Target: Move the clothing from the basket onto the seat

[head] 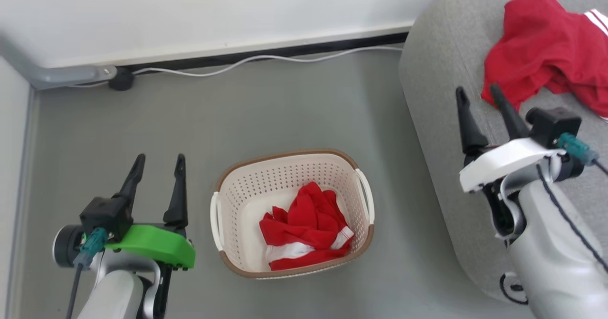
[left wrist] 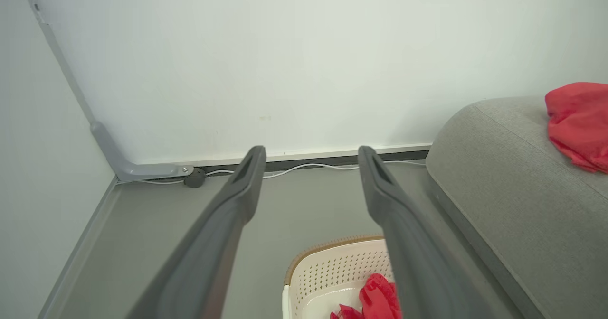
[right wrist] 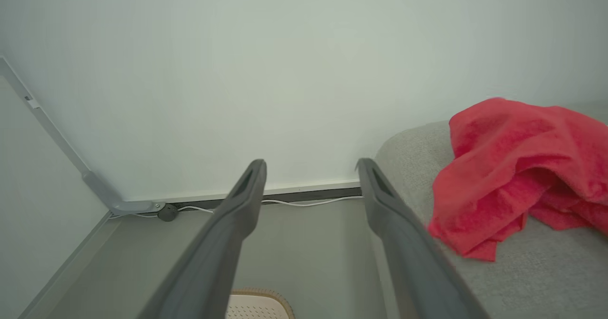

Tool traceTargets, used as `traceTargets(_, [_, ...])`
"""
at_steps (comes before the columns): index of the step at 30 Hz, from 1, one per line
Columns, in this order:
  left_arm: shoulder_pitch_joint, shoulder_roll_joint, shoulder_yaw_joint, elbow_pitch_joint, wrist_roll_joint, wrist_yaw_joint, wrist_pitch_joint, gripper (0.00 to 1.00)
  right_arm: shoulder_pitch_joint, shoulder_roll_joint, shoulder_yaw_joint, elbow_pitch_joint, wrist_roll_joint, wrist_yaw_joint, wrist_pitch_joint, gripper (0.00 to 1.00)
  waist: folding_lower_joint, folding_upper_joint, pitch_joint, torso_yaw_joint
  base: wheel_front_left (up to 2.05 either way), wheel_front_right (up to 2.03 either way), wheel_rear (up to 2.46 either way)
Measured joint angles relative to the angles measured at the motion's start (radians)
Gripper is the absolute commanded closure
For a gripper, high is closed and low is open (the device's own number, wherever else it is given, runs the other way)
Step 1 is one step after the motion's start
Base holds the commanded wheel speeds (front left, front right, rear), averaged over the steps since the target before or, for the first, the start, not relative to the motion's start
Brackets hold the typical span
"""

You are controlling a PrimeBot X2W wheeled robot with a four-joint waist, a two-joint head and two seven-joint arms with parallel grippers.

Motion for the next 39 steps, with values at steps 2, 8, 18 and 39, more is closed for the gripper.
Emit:
traceTargets(2, [0.021, 0.001, 0.019, 0.001, -0.002, 0.004, 0.0, 0.0, 0.026, 0.017, 0.005, -0.002, 0.0, 0.0, 0.0, 0.0, 0.0, 0.0, -0.019, 0.014, 0.0, 0.0, 0.0])
traceTargets(8, [0.084, 0.01, 0.093, -0.017, -0.006, 0.012, 0.0, 0.0, 0.098, 0.048, 0.026, -0.025, -0.016, -0.019, 0.0, 0.0, 0.0, 0.0, -0.078, 0.055, 0.0, 0.0, 0.0])
traceTargets(18, [0.181, 0.01, 0.164, -0.053, -0.004, 0.013, 0.0, 0.0, 0.207, 0.063, 0.044, -0.059, -0.035, -0.044, 0.0, 0.0, 0.0, 0.0, -0.137, 0.074, 0.0, 0.0, 0.0])
traceTargets(39, [0.282, -0.013, 0.195, -0.103, 0.024, 0.013, 0.0, 0.0, 0.3, 0.069, 0.04, -0.138, -0.044, -0.062, 0.0, 0.0, 0.0, 0.0, -0.174, 0.057, 0.0, 0.0, 0.0])
